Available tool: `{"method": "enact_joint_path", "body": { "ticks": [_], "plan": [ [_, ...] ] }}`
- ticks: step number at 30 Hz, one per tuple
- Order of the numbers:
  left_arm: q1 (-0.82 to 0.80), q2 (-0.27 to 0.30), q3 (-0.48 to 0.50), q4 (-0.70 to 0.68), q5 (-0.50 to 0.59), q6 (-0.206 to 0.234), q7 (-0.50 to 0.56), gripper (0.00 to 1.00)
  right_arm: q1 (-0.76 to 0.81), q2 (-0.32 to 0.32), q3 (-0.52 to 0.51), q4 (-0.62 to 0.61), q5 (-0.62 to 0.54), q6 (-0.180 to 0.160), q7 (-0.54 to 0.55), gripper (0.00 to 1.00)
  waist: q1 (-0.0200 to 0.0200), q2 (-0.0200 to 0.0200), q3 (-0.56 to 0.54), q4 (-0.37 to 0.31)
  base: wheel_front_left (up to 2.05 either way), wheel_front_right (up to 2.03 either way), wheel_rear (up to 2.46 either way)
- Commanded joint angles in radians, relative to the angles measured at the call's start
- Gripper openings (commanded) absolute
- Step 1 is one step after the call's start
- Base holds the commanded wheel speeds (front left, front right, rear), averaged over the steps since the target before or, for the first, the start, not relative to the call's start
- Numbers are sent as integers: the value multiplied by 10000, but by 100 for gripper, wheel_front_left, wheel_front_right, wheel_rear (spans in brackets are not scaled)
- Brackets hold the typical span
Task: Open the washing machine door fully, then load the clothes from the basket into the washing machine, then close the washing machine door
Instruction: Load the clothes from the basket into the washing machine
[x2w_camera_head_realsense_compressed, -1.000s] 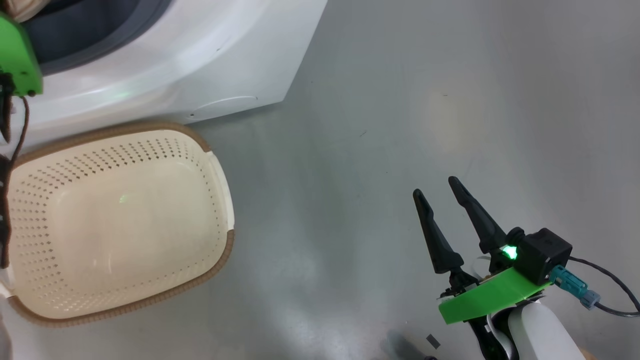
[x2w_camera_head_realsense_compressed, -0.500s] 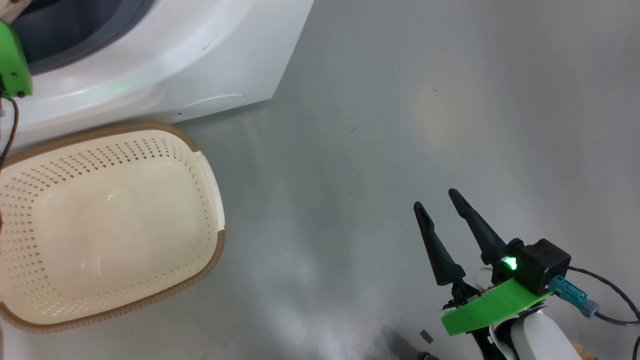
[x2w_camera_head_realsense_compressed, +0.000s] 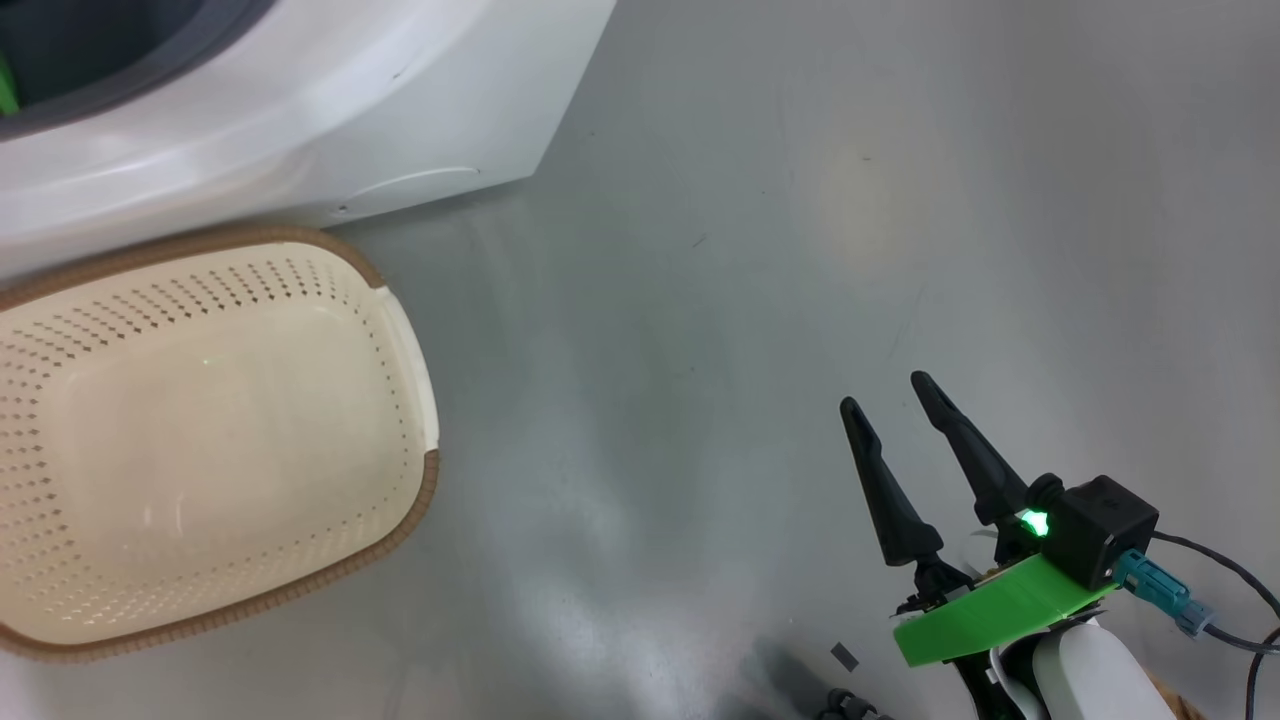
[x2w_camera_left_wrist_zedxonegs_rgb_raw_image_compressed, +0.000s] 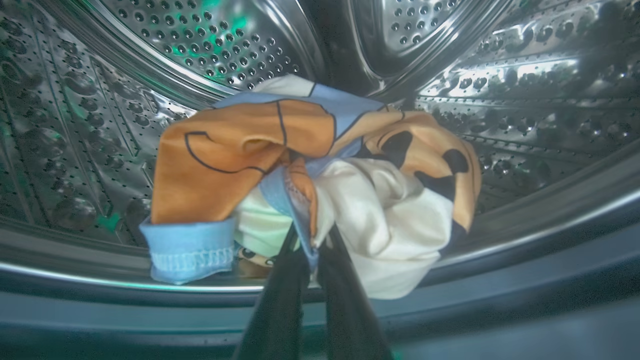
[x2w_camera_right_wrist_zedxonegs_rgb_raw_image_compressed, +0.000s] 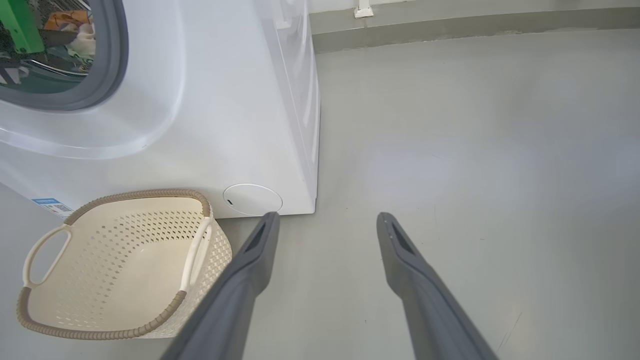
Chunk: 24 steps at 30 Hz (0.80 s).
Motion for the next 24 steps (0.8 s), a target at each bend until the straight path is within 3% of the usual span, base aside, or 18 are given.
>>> {"method": "enact_joint_path", "body": {
  "ticks": [1,13,24],
  "plan": [
    [-319,330,203,-165,-5,160,-224,0,408,-97,232,-226,2,16,-48,100,0,0,64,-33,0,0,0],
    [-1226,298,769,27,-640,210,-2092,0,488,-30,342,-281,38,16,-48,100,0,0,475,-335,0,0,0],
    [-2042,601,338,939,-348,79,-1959,0,636,43,582,-298,112,16,-48,100,0,0,698,-780,0,0,0]
  ]
}}
